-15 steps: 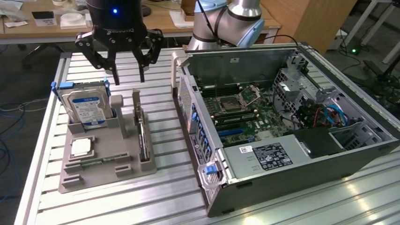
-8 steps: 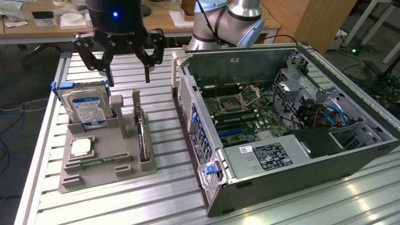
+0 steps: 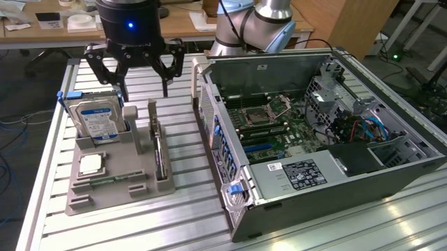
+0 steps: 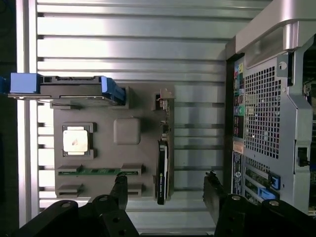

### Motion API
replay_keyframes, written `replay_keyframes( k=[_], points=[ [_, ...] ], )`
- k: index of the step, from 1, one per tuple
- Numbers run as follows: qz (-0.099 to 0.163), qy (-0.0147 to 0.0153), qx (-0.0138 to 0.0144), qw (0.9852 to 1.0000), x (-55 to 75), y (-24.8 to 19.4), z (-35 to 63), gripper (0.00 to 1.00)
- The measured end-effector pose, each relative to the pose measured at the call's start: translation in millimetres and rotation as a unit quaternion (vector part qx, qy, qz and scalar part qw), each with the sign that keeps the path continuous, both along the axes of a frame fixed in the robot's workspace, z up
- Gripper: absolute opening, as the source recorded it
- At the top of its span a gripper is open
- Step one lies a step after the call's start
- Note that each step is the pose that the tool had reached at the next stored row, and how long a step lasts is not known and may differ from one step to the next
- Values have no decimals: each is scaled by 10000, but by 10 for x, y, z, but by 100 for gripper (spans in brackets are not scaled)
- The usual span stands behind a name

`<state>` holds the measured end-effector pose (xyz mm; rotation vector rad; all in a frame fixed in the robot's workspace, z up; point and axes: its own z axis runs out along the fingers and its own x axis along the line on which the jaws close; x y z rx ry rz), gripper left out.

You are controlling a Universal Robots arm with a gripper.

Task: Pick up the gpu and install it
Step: 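Pick up the gpu and move the gpu toward the slot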

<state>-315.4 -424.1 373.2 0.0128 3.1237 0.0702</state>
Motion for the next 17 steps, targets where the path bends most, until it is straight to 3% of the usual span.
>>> replay_keyframes(
  k=[17],
  points=[
    [0, 0, 0, 10000, 0, 0, -118, 72]
  ],
)
